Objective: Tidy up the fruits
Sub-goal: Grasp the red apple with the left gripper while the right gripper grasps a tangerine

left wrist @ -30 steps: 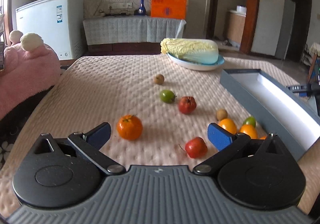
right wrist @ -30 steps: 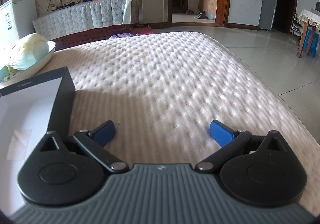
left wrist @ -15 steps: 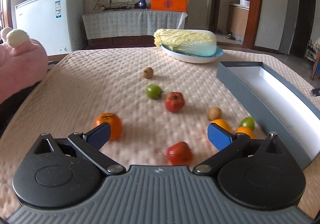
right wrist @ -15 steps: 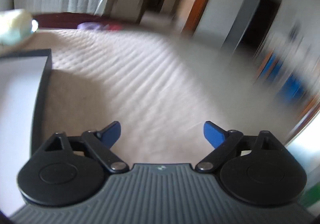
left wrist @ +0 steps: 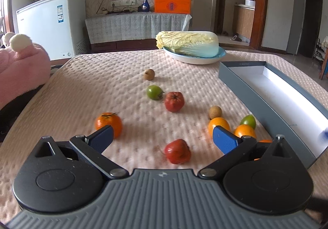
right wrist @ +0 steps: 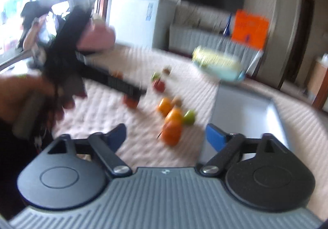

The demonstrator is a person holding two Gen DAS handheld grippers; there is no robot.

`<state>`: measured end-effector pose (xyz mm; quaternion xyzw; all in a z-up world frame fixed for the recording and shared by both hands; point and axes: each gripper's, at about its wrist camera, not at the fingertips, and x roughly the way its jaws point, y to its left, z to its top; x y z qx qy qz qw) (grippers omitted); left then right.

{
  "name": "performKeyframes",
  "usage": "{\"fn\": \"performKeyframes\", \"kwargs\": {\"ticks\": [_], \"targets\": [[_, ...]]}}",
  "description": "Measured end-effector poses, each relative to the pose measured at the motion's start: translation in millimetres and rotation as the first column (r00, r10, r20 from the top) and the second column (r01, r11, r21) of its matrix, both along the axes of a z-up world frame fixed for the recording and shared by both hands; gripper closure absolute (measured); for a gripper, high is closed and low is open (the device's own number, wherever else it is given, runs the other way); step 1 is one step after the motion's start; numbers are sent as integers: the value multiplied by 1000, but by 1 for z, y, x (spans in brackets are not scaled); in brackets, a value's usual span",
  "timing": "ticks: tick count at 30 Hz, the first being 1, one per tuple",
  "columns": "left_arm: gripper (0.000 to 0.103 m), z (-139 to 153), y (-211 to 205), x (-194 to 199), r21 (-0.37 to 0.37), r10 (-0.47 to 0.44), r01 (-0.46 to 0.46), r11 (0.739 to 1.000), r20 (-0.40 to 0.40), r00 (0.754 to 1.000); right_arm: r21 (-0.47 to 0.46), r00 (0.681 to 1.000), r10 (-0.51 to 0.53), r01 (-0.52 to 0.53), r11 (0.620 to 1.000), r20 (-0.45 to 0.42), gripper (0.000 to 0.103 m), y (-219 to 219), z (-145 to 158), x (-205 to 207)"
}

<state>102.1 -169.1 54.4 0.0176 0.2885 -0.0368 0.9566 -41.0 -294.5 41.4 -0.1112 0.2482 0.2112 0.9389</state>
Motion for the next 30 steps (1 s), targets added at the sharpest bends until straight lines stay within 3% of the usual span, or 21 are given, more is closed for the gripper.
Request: {"fn": "performKeyframes", "kwargs": {"ticks": [1,4,7,11,14,18,23,27,30], "targets": [[0,-1,12,-16,-4,-6,6,1000,4,1000,22,998,22,-21,1000,-63,36,1,-7,8],[0,-5,22,-34,-9,-10,10,1000,14,1000,64,987,57,-48,997,-148,39,4,-21,22],[0,-9,12,-35,-19,-3,3,1000,15,1000,4,994,-33,34,999,-107,42,4,-29,29],[0,-11,12,-45,-29,-34,34,999,20,999,2,972,-199,201,980,-123,42,-22,-27,52],[0,-10,19,-56,-27,-78,79,997,19,997,-5,990,-133,133,991,-56,39,-18,-22,42],[0,-14,24,-63,-15,-111,111,994,0,994,-58,999,5,-8,998,-42,40,6,-17,34],[0,-14,29,-82,-13,-139,139,990,-10,990,-87,1000,-21,19,996,-21,40,9,-8,54],[0,-23,25,-81,44,-126,129,991,-50,991,-76,998,-29,25,997,-48,40,5,-20,65],[11,-26,26,-77,44,-121,124,991,-70,990,-76,997,-37,32,997,-68,40,6,-25,68]]}}
